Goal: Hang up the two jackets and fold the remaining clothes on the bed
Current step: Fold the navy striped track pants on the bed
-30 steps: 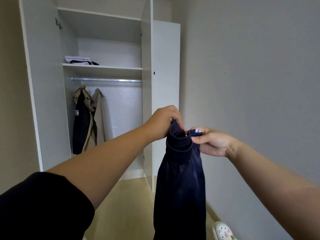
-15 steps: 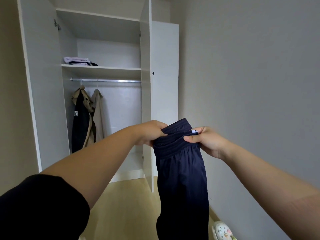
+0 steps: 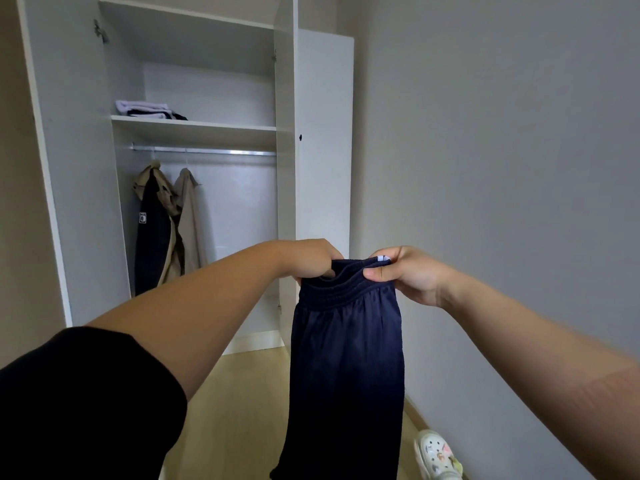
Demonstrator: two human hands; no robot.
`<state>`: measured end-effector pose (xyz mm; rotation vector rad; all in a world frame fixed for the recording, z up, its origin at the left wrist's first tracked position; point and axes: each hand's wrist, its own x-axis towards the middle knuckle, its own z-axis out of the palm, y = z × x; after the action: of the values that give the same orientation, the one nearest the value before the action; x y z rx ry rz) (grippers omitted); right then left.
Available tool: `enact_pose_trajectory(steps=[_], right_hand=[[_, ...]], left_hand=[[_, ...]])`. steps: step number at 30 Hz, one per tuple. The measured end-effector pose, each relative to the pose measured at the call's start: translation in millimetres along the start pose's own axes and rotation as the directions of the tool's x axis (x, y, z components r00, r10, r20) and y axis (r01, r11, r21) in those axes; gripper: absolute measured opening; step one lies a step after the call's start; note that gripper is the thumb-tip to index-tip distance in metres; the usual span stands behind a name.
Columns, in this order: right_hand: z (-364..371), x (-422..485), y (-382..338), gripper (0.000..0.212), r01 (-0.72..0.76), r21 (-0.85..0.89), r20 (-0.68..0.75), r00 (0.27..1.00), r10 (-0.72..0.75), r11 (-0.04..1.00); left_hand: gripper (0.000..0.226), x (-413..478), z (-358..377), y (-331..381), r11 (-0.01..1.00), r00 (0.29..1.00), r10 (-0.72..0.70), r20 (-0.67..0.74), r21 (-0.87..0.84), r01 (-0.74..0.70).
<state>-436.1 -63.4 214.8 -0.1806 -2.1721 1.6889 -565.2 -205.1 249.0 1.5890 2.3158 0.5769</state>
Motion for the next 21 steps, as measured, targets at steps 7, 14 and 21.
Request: enact_pose_trajectory(steps=[7,14,21], right_hand=[[2,5,1,0.023,0.039,0.139,-0.235,0.972,-0.005,0.990],[-1,3,-3,0.012,0.133,0.273,-0.330,0.943,-0.037,0.953],[-15,-3,-5,0.022,0.007,0.306,-0.146,0.989,0.040,0.952]], left_hand=[[0.019,-7,5,-2,0.949,0.980,0.138,-0.142,-0.265,-0.172],[0.025,1,13,3,0.946,0.880,0.272,-0.389,-0.057,-0.318],[0.026,10,23,1,0.873,0.735,0.141,-0.663,-0.267,-0.409]])
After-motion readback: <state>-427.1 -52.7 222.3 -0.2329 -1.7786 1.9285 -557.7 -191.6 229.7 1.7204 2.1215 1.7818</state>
